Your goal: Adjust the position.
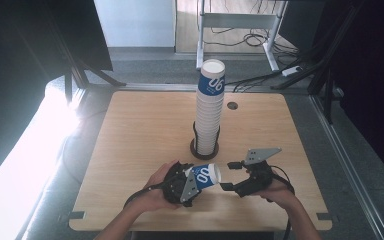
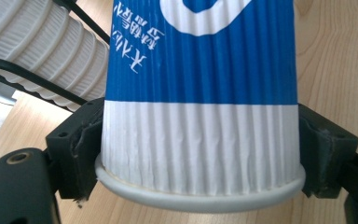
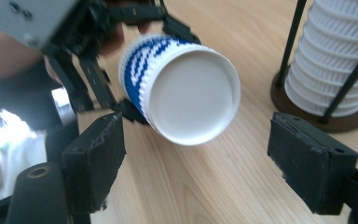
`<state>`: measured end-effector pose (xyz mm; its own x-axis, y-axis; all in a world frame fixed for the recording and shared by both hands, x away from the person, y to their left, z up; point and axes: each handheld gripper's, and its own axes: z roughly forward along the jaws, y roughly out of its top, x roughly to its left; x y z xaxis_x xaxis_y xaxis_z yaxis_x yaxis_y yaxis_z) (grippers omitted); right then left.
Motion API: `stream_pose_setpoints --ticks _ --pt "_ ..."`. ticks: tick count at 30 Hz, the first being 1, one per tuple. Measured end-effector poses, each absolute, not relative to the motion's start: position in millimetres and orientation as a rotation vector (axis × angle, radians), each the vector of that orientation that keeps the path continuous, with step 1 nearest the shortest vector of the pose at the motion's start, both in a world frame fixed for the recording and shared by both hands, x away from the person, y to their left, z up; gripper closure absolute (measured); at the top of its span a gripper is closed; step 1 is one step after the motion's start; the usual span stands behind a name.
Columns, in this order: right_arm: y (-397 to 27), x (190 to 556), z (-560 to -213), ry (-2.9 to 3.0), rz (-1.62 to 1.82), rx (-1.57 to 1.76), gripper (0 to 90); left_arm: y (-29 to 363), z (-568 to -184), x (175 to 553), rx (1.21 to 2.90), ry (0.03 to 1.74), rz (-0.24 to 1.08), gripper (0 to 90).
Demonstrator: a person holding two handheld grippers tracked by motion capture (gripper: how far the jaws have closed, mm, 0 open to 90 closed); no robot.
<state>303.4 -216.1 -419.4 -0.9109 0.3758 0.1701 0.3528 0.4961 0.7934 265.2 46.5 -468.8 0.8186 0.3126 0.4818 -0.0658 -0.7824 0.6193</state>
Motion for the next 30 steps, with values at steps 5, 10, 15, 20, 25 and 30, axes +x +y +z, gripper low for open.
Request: stream_pose_setpoints --ticks 5,10,15,20,25,30 --pt "-206 310 -406 2.796 1.238 0.575 17.5 44 -469 264 2.38 0.148 0.782 16.1" --pt "-193 314 -402 2.863 1.096 0.522 17.5 42 -471 263 2.39 0.134 0.783 16.1" --pt "-184 318 -403 2.899 1.036 0.499 17.3 40 -472 262 2.395 0.125 0.785 16.1" --pt "-177 322 -405 2.942 0.978 0.478 16.6 39 -472 262 2.389 0.122 0.784 16.1" --pt "-166 325 -402 2.975 0.907 0.428 15.3 38 -473 262 2.392 0.118 0.788 16.2" --pt "-156 327 -397 3.004 0.85 0.388 14.2 38 -473 262 2.39 0.117 0.795 16.3"
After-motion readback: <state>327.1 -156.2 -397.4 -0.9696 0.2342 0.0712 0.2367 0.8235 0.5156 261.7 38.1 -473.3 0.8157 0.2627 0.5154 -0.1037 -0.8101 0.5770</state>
